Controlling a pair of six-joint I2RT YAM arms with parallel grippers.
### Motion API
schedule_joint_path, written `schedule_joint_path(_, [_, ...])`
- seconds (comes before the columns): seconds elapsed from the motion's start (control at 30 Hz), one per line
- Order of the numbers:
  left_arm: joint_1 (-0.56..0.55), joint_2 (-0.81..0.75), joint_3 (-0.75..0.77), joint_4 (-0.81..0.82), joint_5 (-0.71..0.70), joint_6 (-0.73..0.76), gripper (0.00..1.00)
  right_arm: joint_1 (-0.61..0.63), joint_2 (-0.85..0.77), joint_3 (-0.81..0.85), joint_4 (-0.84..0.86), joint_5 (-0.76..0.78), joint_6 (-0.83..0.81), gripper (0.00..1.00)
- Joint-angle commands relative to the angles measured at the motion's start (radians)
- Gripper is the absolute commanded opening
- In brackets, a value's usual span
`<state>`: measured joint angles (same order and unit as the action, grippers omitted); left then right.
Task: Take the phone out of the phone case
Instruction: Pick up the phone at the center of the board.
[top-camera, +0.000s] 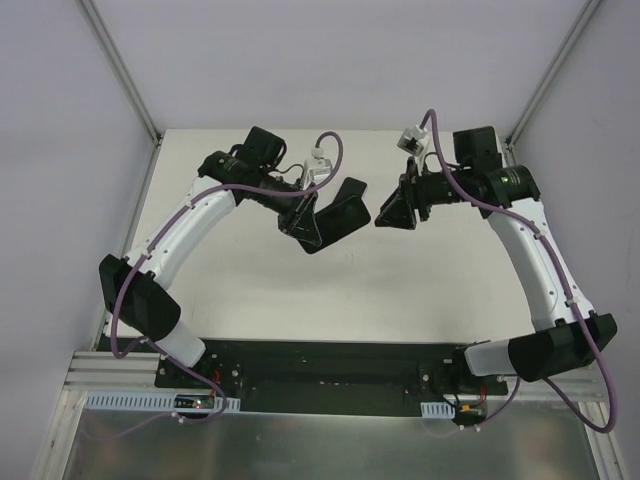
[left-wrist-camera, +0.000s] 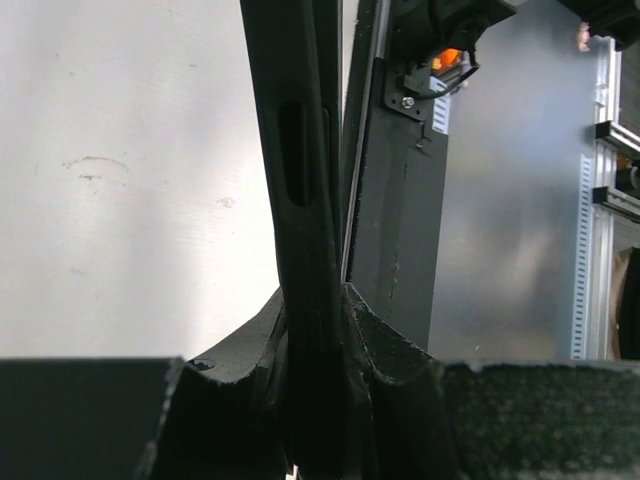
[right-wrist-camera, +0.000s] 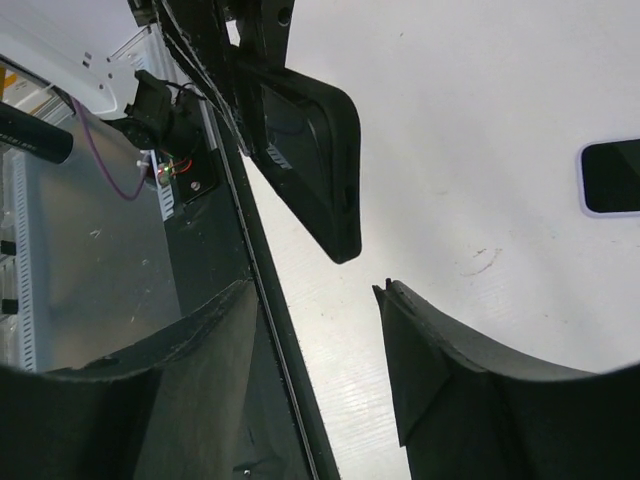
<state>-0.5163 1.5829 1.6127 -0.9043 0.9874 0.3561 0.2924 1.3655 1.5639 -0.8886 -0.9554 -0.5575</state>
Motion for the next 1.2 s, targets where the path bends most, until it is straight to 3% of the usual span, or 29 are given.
schedule_joint_path(0.0, [0.004, -0.055, 0.041, 0.001, 0.181, 0.023, 0.0, 0.011, 0.021, -0.033, 0.011, -0.1, -0.058, 0.59])
schedule_joint_path(0.27, [0.005, -0.055, 0.046, 0.001, 0.272, 0.009, 0.0, 0.011, 0.043, -0.084, 0.088, -0.181, -0.042, 0.54])
schedule_joint_path(0.9, [0.006, -0.026, 0.066, 0.034, 0.283, -0.031, 0.0, 0.03, 0.006, -0.206, 0.316, -0.256, 0.117, 0.47])
schedule_joint_path(0.97, [0.006, -0.021, 0.061, 0.053, 0.29, -0.043, 0.0, 0.034, 0.01, -0.214, 0.336, -0.27, 0.137, 0.4])
schedule_joint_path(1.07, [0.007, -0.021, 0.046, 0.094, 0.301, -0.083, 0.0, 0.045, 0.02, -0.22, 0.344, -0.293, 0.139, 0.17])
schedule_joint_path(1.17, [0.007, -0.018, 0.029, 0.146, 0.31, -0.138, 0.0, 0.053, 0.017, -0.209, 0.344, -0.315, 0.136, 0.0])
